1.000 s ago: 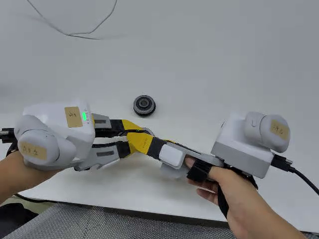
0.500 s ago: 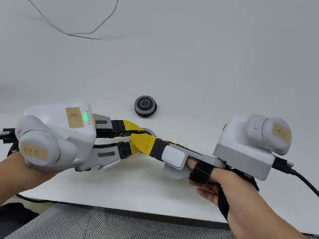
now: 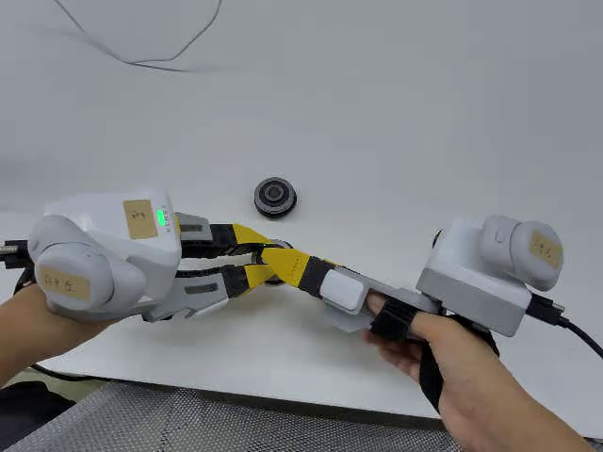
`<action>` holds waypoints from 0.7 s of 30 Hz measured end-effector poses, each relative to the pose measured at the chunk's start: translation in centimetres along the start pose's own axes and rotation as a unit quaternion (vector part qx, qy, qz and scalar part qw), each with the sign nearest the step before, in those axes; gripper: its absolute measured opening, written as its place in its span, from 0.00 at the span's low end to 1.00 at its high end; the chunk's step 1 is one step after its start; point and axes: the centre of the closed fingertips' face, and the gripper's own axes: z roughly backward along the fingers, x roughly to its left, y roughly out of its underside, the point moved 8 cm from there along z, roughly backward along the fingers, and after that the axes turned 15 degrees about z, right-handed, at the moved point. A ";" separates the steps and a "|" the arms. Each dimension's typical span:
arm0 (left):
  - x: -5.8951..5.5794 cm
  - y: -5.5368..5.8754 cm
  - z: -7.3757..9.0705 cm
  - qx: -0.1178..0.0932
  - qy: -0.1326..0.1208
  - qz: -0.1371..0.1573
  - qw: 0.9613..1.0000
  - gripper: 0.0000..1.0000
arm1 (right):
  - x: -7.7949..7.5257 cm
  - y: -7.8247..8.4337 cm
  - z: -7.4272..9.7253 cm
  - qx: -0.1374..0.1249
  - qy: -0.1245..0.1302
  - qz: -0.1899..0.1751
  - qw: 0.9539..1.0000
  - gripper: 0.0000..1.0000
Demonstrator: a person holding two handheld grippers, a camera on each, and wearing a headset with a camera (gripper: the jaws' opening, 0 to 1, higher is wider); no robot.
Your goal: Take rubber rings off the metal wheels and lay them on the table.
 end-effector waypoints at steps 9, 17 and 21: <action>-0.1 -0.1 0.0 -0.001 0.000 0.001 1.000 0.14 | -0.3 0.3 -0.1 0.004 0.015 0.009 1.000 0.30; -0.2 -0.1 0.0 -0.001 0.000 0.001 1.000 0.14 | -1.0 0.3 -0.3 0.014 0.047 0.020 0.999 0.16; -0.2 -0.1 0.0 -0.002 0.000 0.002 1.000 0.14 | -1.3 0.3 -0.3 0.017 0.060 0.022 0.998 0.09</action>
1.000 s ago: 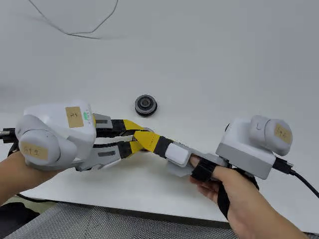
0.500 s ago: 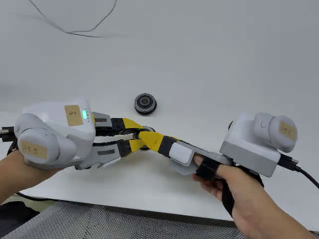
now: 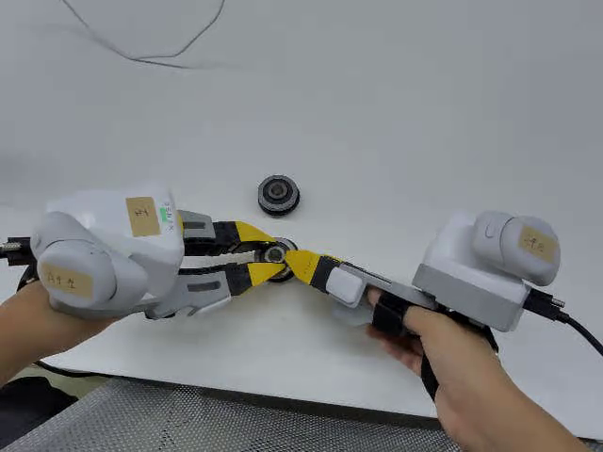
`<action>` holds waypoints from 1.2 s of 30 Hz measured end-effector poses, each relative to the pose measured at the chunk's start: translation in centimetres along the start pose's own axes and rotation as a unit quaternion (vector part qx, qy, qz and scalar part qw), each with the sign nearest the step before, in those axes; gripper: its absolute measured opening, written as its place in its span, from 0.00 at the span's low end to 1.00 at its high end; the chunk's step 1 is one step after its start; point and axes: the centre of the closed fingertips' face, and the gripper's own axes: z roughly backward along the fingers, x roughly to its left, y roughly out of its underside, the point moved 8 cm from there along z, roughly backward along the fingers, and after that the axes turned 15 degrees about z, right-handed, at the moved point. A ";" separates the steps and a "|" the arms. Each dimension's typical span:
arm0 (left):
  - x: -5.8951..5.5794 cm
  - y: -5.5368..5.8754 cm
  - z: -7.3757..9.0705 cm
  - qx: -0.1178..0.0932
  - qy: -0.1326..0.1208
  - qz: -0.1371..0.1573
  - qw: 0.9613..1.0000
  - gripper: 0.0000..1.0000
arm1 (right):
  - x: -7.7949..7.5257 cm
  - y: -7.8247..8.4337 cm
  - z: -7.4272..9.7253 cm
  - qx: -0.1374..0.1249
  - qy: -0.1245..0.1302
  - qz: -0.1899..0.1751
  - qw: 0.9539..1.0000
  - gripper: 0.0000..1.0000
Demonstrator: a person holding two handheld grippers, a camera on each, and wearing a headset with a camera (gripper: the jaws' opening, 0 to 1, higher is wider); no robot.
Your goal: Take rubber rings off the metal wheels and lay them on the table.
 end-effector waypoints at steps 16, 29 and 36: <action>0.0 0.0 0.0 0.001 -0.001 -0.001 1.000 0.14 | 0.0 -0.3 0.0 0.019 0.020 -0.009 1.000 0.02; 0.0 0.0 0.1 0.004 -0.003 0.000 1.000 0.14 | 0.3 -0.5 0.0 0.033 0.029 -0.006 0.999 0.01; 0.0 0.0 0.1 0.005 -0.003 0.000 1.000 0.14 | 0.4 -0.6 0.0 0.033 0.025 -0.006 0.999 0.00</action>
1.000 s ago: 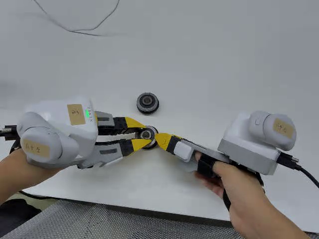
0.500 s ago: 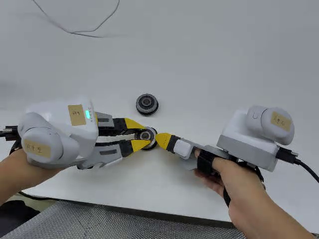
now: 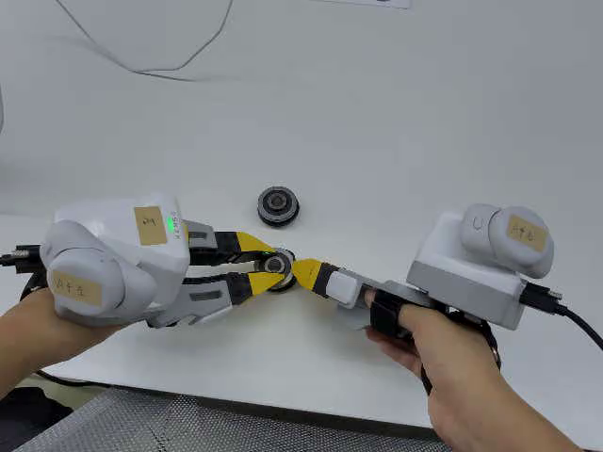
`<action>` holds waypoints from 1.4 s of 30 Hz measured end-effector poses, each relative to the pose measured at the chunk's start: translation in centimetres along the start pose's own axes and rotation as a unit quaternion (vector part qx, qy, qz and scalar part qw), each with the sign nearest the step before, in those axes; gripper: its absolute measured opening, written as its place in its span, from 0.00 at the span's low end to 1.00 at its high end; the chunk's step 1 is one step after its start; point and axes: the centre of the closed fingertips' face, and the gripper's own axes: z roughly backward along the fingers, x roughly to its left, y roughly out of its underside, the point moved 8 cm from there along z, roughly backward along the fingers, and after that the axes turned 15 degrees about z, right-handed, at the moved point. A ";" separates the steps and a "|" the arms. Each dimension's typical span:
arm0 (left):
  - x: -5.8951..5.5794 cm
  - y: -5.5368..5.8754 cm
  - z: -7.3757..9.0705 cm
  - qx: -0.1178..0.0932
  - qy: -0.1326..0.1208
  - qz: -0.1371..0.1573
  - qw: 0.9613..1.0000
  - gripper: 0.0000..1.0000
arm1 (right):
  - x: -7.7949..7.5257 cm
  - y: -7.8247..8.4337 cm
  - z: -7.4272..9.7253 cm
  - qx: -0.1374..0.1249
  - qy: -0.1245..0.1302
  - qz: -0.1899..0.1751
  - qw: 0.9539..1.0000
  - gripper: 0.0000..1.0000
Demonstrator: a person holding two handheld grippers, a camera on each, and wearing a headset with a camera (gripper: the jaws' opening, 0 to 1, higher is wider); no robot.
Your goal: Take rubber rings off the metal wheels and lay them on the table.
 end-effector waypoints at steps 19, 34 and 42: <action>0.0 0.0 0.0 -0.001 0.000 0.001 1.000 0.13 | 0.5 -0.1 0.0 0.000 -0.020 -0.008 1.000 0.00; 0.0 0.0 0.0 -0.003 -0.002 0.005 1.000 0.13 | 1.1 -0.1 0.0 -0.003 -0.032 -0.001 0.999 0.00; 0.1 0.1 0.0 -0.006 -0.004 0.006 1.000 0.13 | 1.3 -0.1 0.1 -0.006 -0.037 -0.001 0.999 0.00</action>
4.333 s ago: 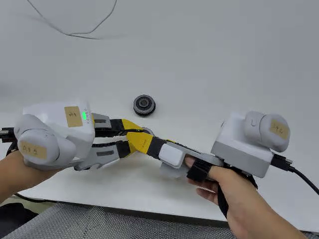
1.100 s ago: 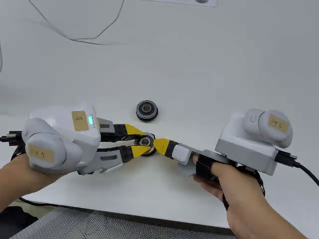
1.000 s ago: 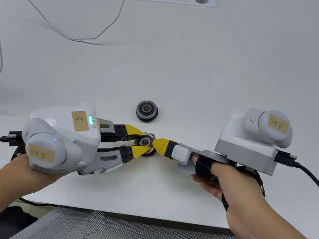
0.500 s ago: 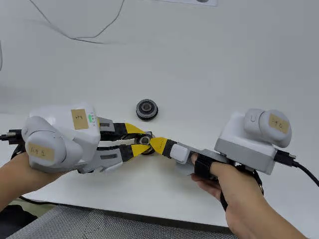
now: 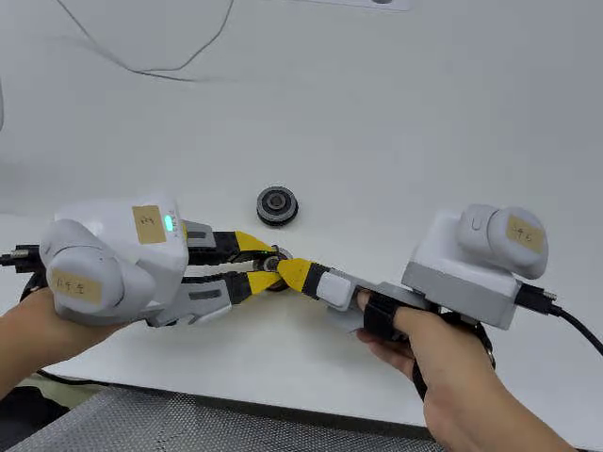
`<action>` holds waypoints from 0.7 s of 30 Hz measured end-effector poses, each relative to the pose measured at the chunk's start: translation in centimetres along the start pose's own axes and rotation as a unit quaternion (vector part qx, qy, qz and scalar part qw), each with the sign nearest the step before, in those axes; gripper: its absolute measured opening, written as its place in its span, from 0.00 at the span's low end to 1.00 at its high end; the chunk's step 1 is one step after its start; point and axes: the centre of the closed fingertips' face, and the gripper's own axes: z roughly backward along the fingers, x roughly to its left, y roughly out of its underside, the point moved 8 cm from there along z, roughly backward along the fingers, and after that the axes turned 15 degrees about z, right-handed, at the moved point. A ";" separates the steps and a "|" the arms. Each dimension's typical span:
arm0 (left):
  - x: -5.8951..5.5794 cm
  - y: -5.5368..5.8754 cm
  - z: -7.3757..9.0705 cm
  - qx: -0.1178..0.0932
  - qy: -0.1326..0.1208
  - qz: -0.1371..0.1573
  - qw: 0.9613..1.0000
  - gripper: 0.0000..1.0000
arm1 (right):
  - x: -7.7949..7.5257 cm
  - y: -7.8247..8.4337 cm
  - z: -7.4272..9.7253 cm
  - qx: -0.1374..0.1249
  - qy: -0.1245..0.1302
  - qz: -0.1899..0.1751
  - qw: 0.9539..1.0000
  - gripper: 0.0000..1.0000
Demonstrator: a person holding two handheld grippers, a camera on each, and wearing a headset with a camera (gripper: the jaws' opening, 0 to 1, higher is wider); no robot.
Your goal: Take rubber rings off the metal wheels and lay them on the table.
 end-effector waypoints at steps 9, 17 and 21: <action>-0.2 0.1 0.0 -0.005 -0.004 -0.003 1.000 0.14 | -0.1 0.0 0.2 0.000 -0.009 -0.002 1.000 0.00; -0.3 -0.1 0.0 -0.003 -0.007 -0.008 1.000 0.14 | -0.3 0.1 0.0 -0.004 0.000 -0.005 1.000 0.00; -0.4 -0.5 0.1 0.000 -0.015 -0.014 1.000 0.17 | -0.4 0.0 -0.1 -0.003 0.004 -0.003 1.000 0.00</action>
